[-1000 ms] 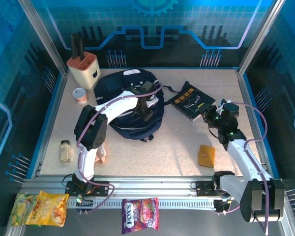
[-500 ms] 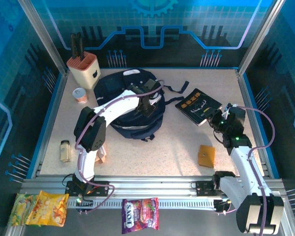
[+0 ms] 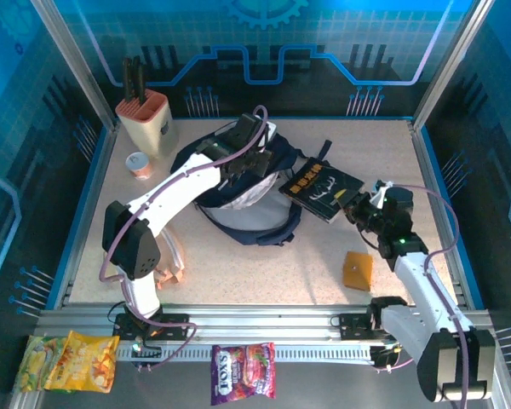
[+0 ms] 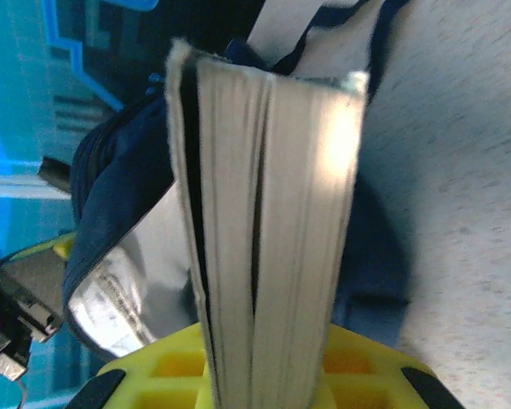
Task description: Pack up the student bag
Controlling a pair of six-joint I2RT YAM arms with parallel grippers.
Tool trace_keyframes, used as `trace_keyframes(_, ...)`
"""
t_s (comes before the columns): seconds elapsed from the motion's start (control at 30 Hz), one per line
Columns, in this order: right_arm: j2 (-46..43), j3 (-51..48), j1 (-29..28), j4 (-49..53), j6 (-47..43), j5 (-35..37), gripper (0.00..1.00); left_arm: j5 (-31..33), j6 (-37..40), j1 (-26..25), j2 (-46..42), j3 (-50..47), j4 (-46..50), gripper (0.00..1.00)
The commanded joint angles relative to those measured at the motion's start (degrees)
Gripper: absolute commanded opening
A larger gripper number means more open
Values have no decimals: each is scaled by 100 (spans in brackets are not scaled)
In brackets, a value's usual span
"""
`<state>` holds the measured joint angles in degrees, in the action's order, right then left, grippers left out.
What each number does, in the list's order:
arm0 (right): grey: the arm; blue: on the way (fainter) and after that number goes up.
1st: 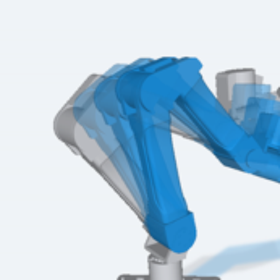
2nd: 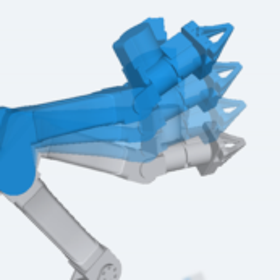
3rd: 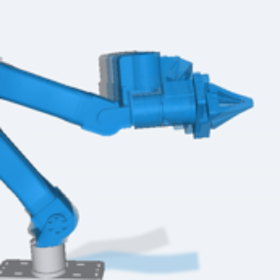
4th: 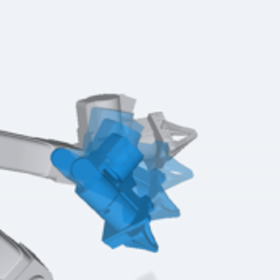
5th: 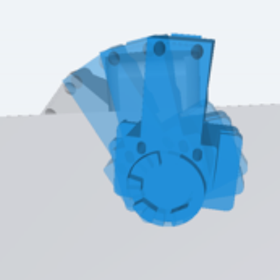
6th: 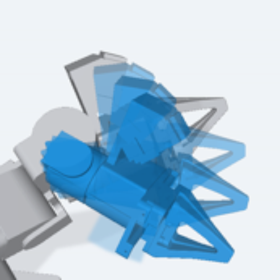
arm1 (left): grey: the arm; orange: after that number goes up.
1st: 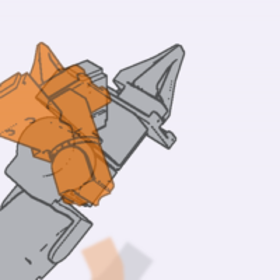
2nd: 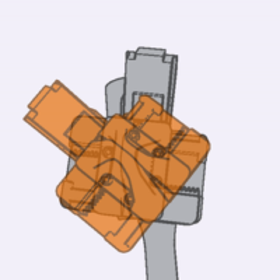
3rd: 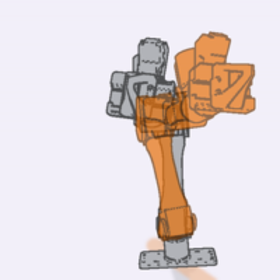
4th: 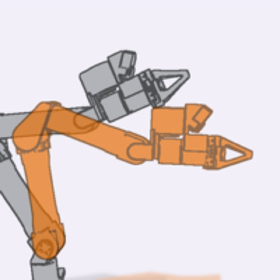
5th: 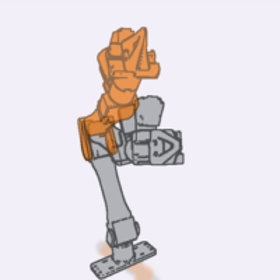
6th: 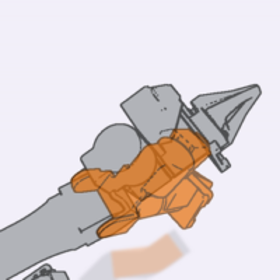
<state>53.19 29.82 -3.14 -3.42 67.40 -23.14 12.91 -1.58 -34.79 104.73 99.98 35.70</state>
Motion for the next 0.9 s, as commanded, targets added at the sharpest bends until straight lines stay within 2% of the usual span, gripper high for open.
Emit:
trace_keyframes(0.0, 396, 88, -464, -1382, 528, 66, 3, -417, -252, -106, -149, 453, -821, 0)
trace_keyframes(0.2, 1781, 531, -1232, -2610, 1033, 585, 3, -883, -488, -133, -85, 640, -981, 0)
trace_keyframes(0.33, 2858, 937, -1554, -3515, 1500, 909, 4, -963, -628, -129, -32, 715, -1019, 0)
trace_keyframes(0.47, 3860, 1405, -1822, -3889, 1811, 1288, 5, -993, -701, -129, 7, 793, -1021, 0)
trace_keyframes(0.67, 5075, 2429, -2055, -3187, 1937, 1643, 9, -914, -800, -133, 45, 830, -1039, 0)
trace_keyframes(0.77, 5590, 3041, -2152, -2889, 1697, 1409, 19, -906, -851, -120, 92, 864, -1063, 0)
trace_keyframes(0.87, 5646, 3235, -2174, -2422, 1524, 1222, 34, -890, -909, -103, 159, 891, -1073, 0)
